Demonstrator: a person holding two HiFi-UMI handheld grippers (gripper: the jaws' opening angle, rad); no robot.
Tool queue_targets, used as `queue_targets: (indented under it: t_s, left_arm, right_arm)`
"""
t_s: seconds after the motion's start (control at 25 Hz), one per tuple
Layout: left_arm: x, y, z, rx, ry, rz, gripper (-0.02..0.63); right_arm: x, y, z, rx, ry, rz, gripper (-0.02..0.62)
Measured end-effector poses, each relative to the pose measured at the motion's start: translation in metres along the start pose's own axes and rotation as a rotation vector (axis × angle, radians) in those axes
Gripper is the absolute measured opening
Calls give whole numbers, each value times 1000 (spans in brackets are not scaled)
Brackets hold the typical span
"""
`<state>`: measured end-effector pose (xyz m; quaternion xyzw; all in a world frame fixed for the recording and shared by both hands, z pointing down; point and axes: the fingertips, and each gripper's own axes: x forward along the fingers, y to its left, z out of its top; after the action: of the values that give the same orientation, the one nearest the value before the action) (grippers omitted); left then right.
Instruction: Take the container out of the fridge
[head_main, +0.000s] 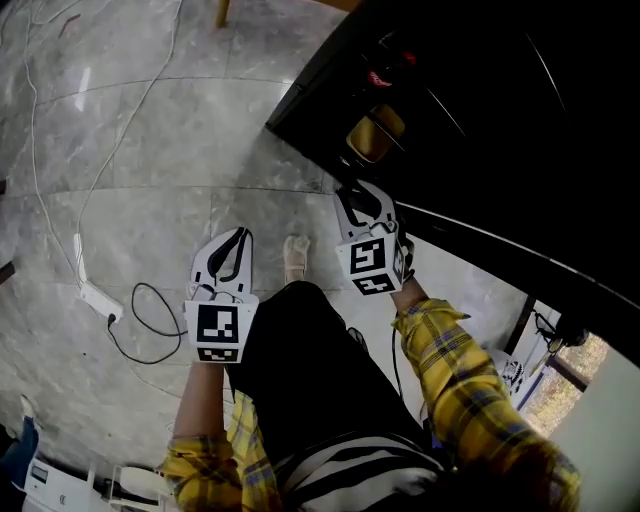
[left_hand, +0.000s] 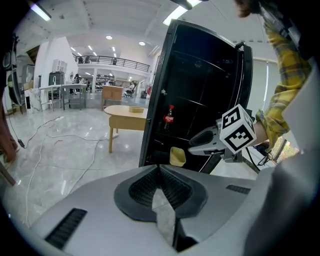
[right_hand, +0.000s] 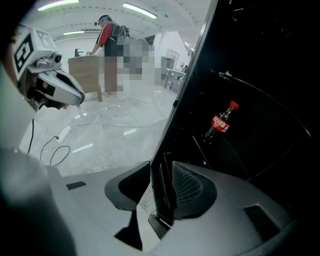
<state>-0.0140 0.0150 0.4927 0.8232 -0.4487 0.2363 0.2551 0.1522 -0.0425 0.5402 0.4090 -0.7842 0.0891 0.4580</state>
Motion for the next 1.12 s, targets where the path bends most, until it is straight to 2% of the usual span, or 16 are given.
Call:
queue_targets:
  t_s: [0.52,1.12]
  left_arm:
    - [85,19,-51,-54,49,8,23]
    - [159,37,-78,-43,49,-27,23]
  right_arm:
    - [90,-29,-60,-13,137,-46,130]
    - [160,-56,-113,30,247,-88,147]
